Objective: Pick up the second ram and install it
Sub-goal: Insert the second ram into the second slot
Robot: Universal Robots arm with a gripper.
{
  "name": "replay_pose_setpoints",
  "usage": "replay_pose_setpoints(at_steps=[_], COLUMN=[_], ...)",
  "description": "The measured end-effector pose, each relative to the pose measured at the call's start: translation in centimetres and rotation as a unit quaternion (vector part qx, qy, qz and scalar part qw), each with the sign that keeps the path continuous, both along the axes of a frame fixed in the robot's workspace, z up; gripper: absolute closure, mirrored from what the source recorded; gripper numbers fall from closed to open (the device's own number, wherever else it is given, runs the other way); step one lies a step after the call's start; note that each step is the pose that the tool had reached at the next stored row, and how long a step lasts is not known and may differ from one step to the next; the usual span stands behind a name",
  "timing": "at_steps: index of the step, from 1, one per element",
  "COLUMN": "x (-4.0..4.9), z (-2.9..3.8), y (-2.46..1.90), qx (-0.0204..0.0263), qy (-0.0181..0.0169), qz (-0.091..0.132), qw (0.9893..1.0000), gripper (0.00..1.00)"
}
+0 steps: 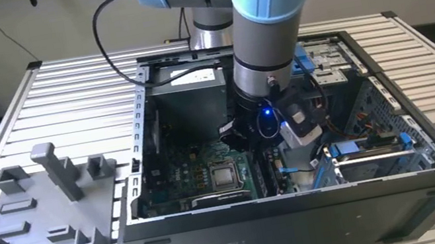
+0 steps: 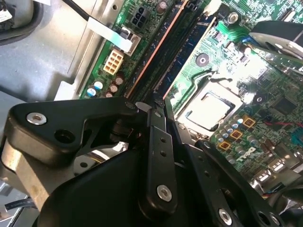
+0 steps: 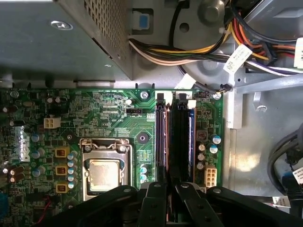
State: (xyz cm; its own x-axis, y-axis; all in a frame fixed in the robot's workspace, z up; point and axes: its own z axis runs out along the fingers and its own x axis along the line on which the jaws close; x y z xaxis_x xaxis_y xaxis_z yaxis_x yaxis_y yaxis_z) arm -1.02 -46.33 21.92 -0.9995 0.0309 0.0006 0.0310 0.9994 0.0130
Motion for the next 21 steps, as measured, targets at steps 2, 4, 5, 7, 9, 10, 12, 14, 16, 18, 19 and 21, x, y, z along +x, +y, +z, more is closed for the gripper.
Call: replay_pose_setpoints(at_steps=[2,4,5,7,9,10,12,14,16,18,19,21], x=[0.0,0.0,0.0,0.0,0.0,0.0,0.0,0.0,0.0,0.0,0.0,0.0], z=[0.12,0.2,0.2,0.21,0.21,0.19,0.13,0.04,0.02,0.0,-0.01,-0.01], y=[0.0,0.0,0.0,0.0,-0.01,-0.01,-0.01,-0.01,-0.01,-0.01,-0.01,-0.01], qx=[0.0,-0.0001,0.0,-0.0001,-0.0004,-0.0005,-0.0004,-0.0005,-0.0007,-0.0006,-0.0005,-0.0005], qy=[0.0,0.0,0.0,0.0,0.0001,0.0001,0.0,0.0001,0.0001,0.0001,0.0,0.0], qz=[0.0,0.0,0.0,-0.001,-0.002,-0.003,-0.005,-0.007,-0.008,-0.009,-0.009,-0.011], qw=[1.0,1.0,1.0,1.0,1.0,1.0,1.0,1.0,1.0,1.0,1.0,0.9999], gripper=[0.86,0.86,0.86,0.86,0.86,0.86,0.86,0.86,0.86,0.86,0.86,0.86])
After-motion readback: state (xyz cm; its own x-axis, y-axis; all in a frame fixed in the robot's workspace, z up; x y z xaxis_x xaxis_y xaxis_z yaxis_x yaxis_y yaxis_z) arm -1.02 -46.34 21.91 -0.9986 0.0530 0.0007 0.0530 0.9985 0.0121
